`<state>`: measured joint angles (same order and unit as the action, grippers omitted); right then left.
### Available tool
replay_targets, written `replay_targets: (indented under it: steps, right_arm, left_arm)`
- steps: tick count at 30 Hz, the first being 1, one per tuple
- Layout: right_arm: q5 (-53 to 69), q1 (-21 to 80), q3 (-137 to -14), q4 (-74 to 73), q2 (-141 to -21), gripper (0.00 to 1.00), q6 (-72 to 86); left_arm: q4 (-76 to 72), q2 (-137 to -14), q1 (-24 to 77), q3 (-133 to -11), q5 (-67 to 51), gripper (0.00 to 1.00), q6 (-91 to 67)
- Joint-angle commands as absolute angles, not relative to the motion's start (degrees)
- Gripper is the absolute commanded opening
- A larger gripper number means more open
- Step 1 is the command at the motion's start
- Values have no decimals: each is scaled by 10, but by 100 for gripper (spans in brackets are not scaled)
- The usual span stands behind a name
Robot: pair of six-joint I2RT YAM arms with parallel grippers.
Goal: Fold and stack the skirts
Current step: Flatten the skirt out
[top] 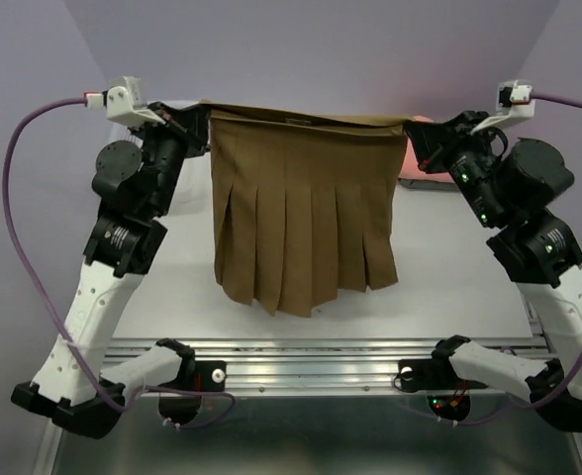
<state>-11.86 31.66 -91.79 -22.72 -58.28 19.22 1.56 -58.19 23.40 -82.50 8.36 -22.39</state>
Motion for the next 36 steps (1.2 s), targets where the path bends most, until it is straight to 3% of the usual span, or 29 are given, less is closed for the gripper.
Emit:
replay_targets:
  steps: [1, 6, 12, 15, 19, 23, 29, 31, 32, 36]
  right_arm:
    - [-277, 296, -935, -209, -621, 1, 142]
    - [-373, 278, -948, -192, -705, 1, 95]
    - [-201, 150, -1041, -171, -852, 1, 77]
    - [-155, 114, -1175, -171, -933, 1, 88]
    - [-131, 88, -1259, -171, -963, 1, 94]
    - [-109, 88, -1142, -157, -899, 1, 97]
    - [3, 88, -760, -89, -739, 3, 148]
    - [39, 88, -628, -72, -705, 4, 202]
    - [60, 88, -586, -66, -672, 4, 219]
    - [93, 88, -454, -118, -593, 2, 260]
  left_arm:
    - [-9, -634, 212, -858, 212, 0, -197]
    - [28, -772, 191, -916, 229, 0, -216]
    - [42, -936, 152, -1093, 163, 0, -207]
    - [97, -1022, 144, -1268, 126, 0, -200]
    - [125, -1062, 142, -1380, 84, 0, -195]
    - [56, -954, 142, -1208, 78, 0, -197]
    - [-98, -780, 142, -727, 99, 0, -243]
    - [-126, -742, 142, -626, 91, 0, -277]
    - [-159, -708, 143, -529, 79, 0, -302]
    - [-189, -636, 148, -346, 47, 0, -337]
